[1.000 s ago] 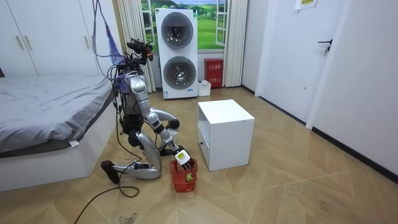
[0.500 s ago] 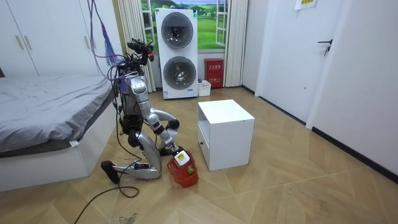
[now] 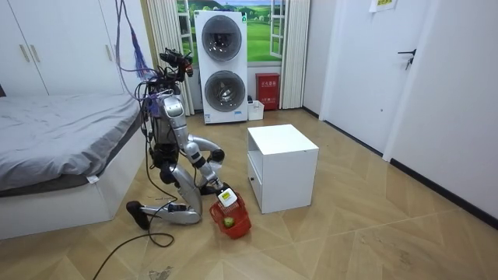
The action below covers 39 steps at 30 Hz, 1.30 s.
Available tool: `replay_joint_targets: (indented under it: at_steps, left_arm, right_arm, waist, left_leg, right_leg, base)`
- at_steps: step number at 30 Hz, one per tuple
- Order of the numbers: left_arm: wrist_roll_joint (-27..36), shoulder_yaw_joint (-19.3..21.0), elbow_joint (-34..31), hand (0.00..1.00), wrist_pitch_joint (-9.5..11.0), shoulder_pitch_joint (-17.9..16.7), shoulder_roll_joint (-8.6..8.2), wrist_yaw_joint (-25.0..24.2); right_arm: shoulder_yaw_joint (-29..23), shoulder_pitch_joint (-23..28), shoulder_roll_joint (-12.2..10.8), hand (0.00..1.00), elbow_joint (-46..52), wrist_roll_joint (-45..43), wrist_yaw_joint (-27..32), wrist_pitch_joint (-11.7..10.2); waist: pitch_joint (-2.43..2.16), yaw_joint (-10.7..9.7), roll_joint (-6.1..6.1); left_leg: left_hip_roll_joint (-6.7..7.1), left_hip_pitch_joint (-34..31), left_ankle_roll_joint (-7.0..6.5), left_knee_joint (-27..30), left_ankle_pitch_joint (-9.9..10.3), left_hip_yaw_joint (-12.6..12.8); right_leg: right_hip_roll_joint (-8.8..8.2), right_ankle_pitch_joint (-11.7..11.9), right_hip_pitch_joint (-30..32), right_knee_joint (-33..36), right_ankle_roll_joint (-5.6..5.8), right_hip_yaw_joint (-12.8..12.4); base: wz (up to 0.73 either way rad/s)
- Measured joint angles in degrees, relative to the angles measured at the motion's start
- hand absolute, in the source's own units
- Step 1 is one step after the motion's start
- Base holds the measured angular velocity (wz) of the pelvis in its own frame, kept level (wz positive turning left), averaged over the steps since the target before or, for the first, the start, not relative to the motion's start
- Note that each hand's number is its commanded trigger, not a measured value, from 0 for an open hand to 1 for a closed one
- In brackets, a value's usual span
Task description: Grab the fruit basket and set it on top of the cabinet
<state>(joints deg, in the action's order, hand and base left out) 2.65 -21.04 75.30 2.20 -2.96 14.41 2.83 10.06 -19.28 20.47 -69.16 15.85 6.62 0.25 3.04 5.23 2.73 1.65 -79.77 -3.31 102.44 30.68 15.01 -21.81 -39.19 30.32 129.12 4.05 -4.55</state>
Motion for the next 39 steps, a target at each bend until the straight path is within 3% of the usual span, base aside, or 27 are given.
replay_joint_targets:
  at_steps: [10,13,17,19,25,31,33,36,37,39]
  left_arm:
    - [0.2,0.1,0.0,0.0,-0.5,2.0,-1.3,0.0]
    - [0.1,0.4,0.0,0.0,-0.6,2.8,-1.41,0.0]
    - [0.1,0.4,0.1,0.0,-0.5,3.4,-1.54,-0.1]
    - [0.1,0.4,0.1,0.0,-0.5,4.4,-1.57,-0.1]
    - [0.1,0.8,0.0,0.0,-0.1,6.7,-1.92,0.4]
    - [0.2,3.2,0.1,0.0,-0.3,10.4,-1.74,1.0]
    - [0.1,4.2,0.2,0.0,-0.1,11.7,-1.62,1.6]
    - [0.1,6.0,0.1,0.0,-0.2,12.1,-1.57,1.7]
    - [0.1,6.4,0.1,0.0,-0.2,12.1,-1.62,1.7]
    - [0.1,6.9,0.0,0.0,-0.4,10.6,-1.73,1.7]
  right_arm:
    - [2.2,0.1,-0.4,1.0,-0.2,1.8,-1.0,0.0]
    - [2.3,0.1,-0.7,1.0,-0.3,1.5,-1.7,0.0]
    - [3.4,0.0,-1.5,1.0,0.5,1.4,-1.8,0.1]
    - [3.4,0.1,-2.2,1.0,0.9,1.0,-1.6,0.2]
    - [3.3,0.1,-2.3,1.0,5.9,-1.5,-1.7,1.3]
    - [3.3,0.0,-3.6,1.0,13.7,-4.5,-1.6,1.8]
    - [3.3,-0.3,-3.8,1.0,15.3,-5.3,-1.5,1.8]
    - [3.3,-0.4,-4.4,1.0,17.3,-7.0,-1.5,1.9]
    - [3.3,-0.4,-4.5,1.0,18.0,-7.5,-1.5,1.9]
    - [3.8,-0.5,-4.6,1.0,20.6,-7.8,-1.8,2.6]
  waist:
    - [0.46,0.0,0.79]
    - [0.45,0.1,0.78]
    - [0.36,-0.1,0.62]
    - [0.42,-0.3,1.06]
    - [0.39,-0.4,1.1]
    - [0.42,-0.9,1.71]
    - [0.36,-0.7,2.12]
    - [0.3,-0.6,2.14]
    - [0.27,-0.5,2.18]
    - [-0.02,0.1,1.69]
  left_leg:
    - [0.13,0.0,-0.3,0.5,-0.2,-0.2]
    - [0.35,0.0,-0.29,1.2,-0.2,-1.4]
    - [1.68,0.0,0.61,2.8,0.3,-4.3]
    - [2.24,0.1,0.68,3.0,0.4,-4.7]
    - [2.35,0.8,-0.57,4.6,1.2,-5.0]
    - [3.47,1.9,-2.08,5.3,2.2,-5.0]
    - [3.53,1.9,-2.53,5.1,2.4,-5.0]
    - [2.82,3.3,-2.74,2.0,2.5,-6.0]
    - [2.61,3.7,-2.74,0.9,2.5,-6.1]
    - [1.12,7.0,-3.12,-4.5,2.3,-6.6]
  right_leg:
    - [0.08,0.0,-0.6,0.3,-0.03,0.0]
    - [1.12,0.0,-1.5,0.2,-0.09,0.2]
    - [3.02,-0.1,-3.0,0.3,-0.14,0.1]
    - [3.01,-0.1,-3.5,0.3,-0.15,0.3]
    - [3.25,-0.1,-5.2,0.1,-0.18,0.1]
    - [3.56,-0.3,-8.1,-2.1,-0.37,0.9]
    - [4.71,-1.1,-8.3,-3.6,0.32,-0.2]
    - [7.24,-1.9,-7.8,-9.0,0.49,-1.0]
    - [7.4,-1.9,-7.4,-10.5,0.49,-1.2]
    - [7.98,-2.0,-7.4,-19.5,0.6,-1.1]
  base:
    - [0.0]
    - [-0.04]
    - [-0.16]
    - [-0.04]
    - [-0.04]
    - [0.06]
    - [-0.03]
    - [-0.19]
    - [-0.41]
    - [-0.49]
